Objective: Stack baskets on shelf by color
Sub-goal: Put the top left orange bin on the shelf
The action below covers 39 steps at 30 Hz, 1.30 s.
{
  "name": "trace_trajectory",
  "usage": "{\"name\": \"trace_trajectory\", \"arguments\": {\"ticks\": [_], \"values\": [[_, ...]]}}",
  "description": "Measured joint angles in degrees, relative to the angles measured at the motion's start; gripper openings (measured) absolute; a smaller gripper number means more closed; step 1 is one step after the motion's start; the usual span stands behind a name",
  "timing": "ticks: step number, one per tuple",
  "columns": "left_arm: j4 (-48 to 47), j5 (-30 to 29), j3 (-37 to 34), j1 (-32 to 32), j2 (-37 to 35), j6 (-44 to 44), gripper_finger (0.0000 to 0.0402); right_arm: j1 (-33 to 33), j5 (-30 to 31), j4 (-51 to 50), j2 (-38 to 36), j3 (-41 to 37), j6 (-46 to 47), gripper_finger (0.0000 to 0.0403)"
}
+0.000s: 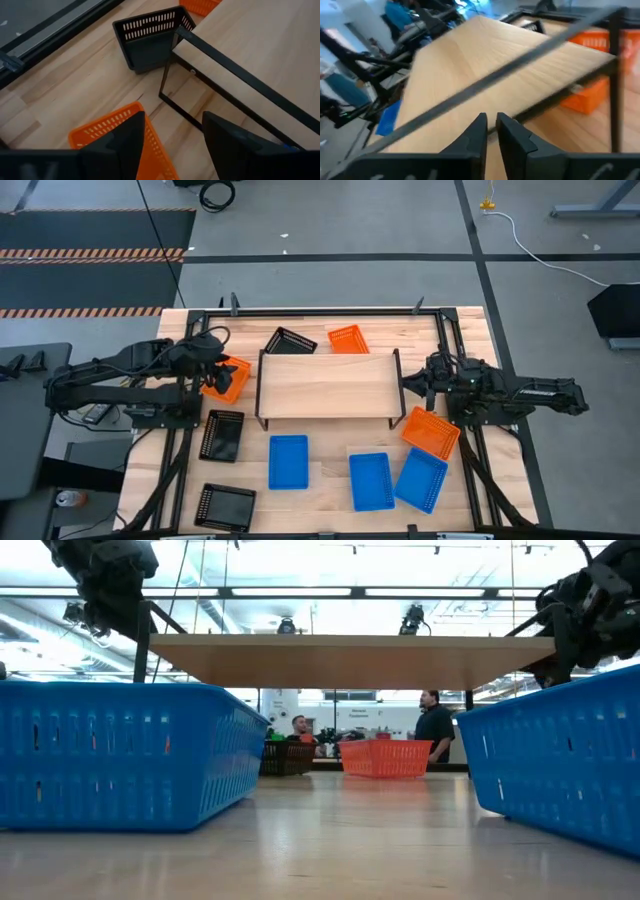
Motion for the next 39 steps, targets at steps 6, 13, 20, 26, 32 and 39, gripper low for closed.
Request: {"name": "trace_trajectory", "arguments": {"ticks": [6,13,20,26,32,39], "values": [[-0.65,0.02,-0.02,-0.02,0.02,-1.89,0.0203,-0.41,11.41,-6.82,4.52,1.21,-1.13,0.0112],[-5.31,0.07,-0.02,-0.02,2.91,-7.93,0.0203,-2.07,35.06,-2.76,8.15,3.43,-1.19,0.0162],[-7.60,5.28,-0.09,0.04,12.38,-11.03,0.0203,-2.55,37.35,11.15,8.69,3.39,-12.67,0.0163],[-9.81,5.61,-0.09,0.43,20.37,-10.81,0.0203,-3.75,38.38,37.57,8.67,3.91,-32.84,0.0162],[-10.96,6.03,-0.09,0.44,22.56,-10.39,0.0203,-3.75,34.07,32.97,9.60,12.51,-39.10,0.0162],[-10.90,6.03,-0.09,0.37,22.51,-10.81,0.0203,-3.69,30.35,17.19,15.39,19.44,-34.02,0.0162]]}}
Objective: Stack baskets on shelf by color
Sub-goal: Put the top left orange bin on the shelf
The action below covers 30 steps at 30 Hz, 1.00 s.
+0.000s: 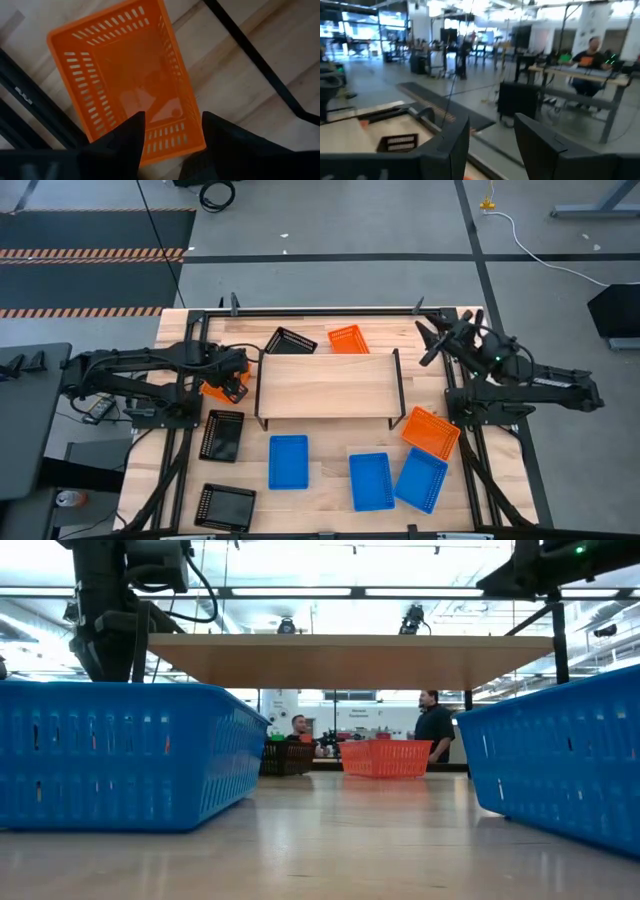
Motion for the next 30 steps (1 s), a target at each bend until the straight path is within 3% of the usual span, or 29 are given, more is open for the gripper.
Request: {"name": "trace_trajectory", "arguments": {"ticks": [11,23,30], "values": [[1.37,-0.57,-0.32,-0.02,-0.01,-0.02,0.0203,0.01,-3.26,-0.35,6.54,1.85,2.91,0.0162],[6.01,2.16,-5.26,-0.28,0.03,-5.76,0.0204,0.01,-3.13,-0.40,6.68,1.85,2.29,0.0162],[7.34,1.47,-5.46,-2.04,4.73,-5.92,0.0204,0.01,-3.13,-0.39,6.66,1.85,2.24,0.0162]]}}
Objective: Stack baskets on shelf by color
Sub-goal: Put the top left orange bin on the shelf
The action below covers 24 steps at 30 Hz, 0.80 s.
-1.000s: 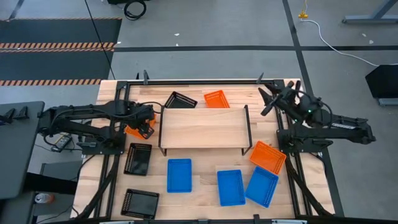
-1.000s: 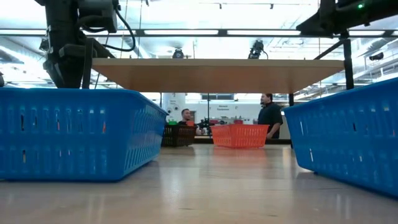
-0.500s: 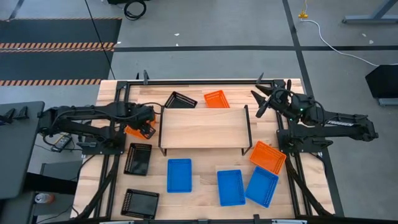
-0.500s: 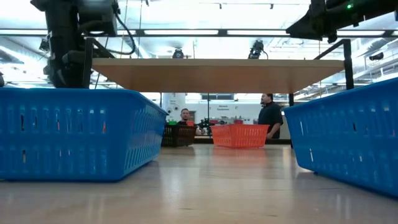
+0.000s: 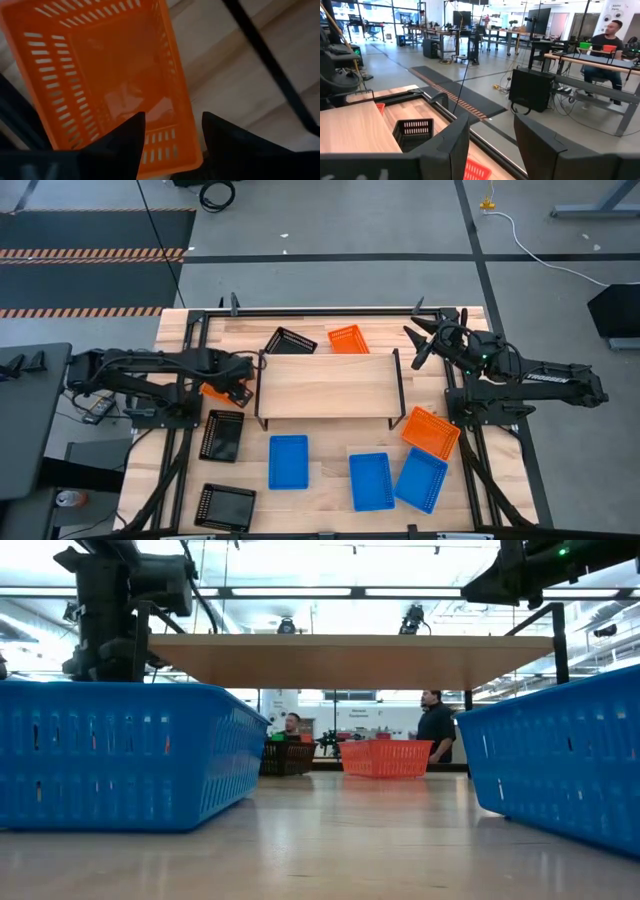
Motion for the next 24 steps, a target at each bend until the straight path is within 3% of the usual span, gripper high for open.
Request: {"name": "trace_trajectory", "arguments": {"ticks": [12,16,21,24], "values": [[0.87,-2.57,0.09,-1.56,8.70,4.47,0.0193,0.00,0.00,0.00,0.00,0.00,-0.08,0.0162],[-1.16,-2.45,0.06,-1.50,7.84,4.64,0.0142,0.00,0.00,-0.02,0.00,0.00,-0.16,0.0162],[-4.50,-2.50,0.07,-1.48,6.98,5.62,0.0029,-0.01,0.02,-0.04,-0.04,0.00,-0.73,0.0162],[-4.98,-2.78,0.11,-1.22,6.98,6.50,0.0017,-0.02,0.00,-0.02,-0.20,0.00,-0.73,0.0162]]}}
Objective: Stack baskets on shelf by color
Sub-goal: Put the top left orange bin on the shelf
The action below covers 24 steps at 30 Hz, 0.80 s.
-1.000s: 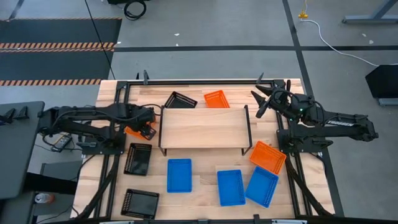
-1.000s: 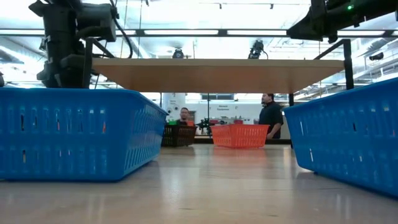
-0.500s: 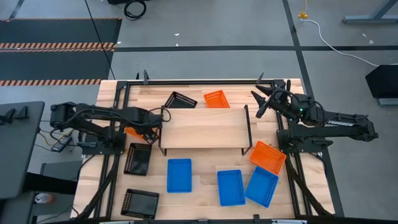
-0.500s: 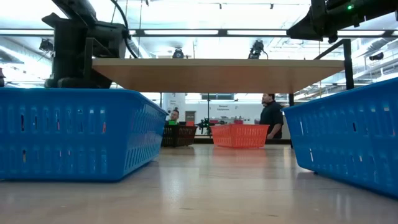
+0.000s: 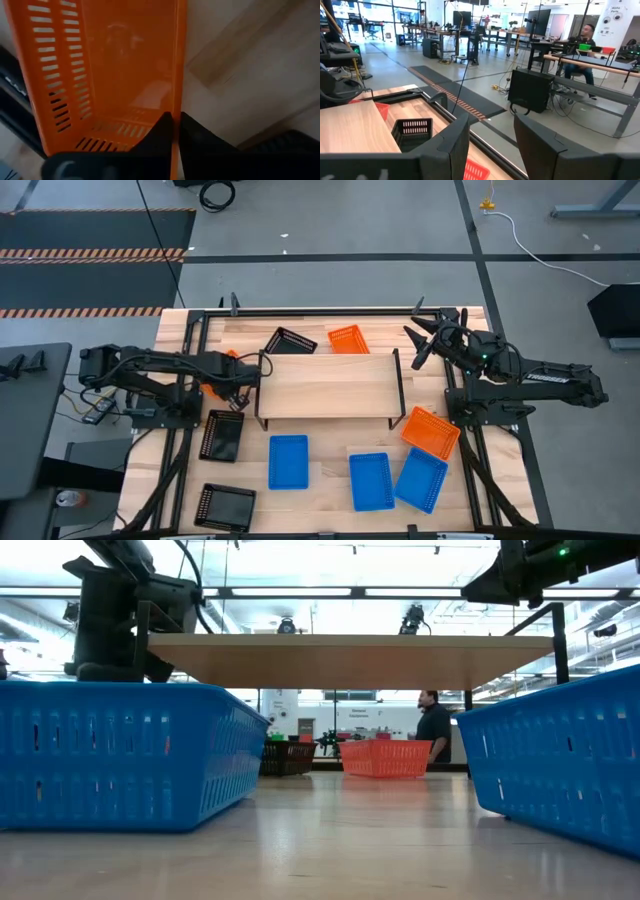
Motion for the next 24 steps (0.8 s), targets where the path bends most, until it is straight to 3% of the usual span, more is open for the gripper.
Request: {"name": "trace_trajectory", "arguments": {"ticks": [4,13,24], "values": [[-2.72,-0.50,1.14,1.31,-0.23,1.35,0.0016,0.01,0.00,-0.01,-0.38,0.00,0.00,0.0162],[-14.12,-8.37,8.88,6.41,-5.66,2.86,0.0014,0.00,0.01,0.05,-0.70,0.00,0.00,0.0162],[-21.63,-17.18,33.16,7.78,-8.88,3.99,0.0014,0.02,0.00,0.07,-0.70,0.00,-0.42,0.0162]]}}
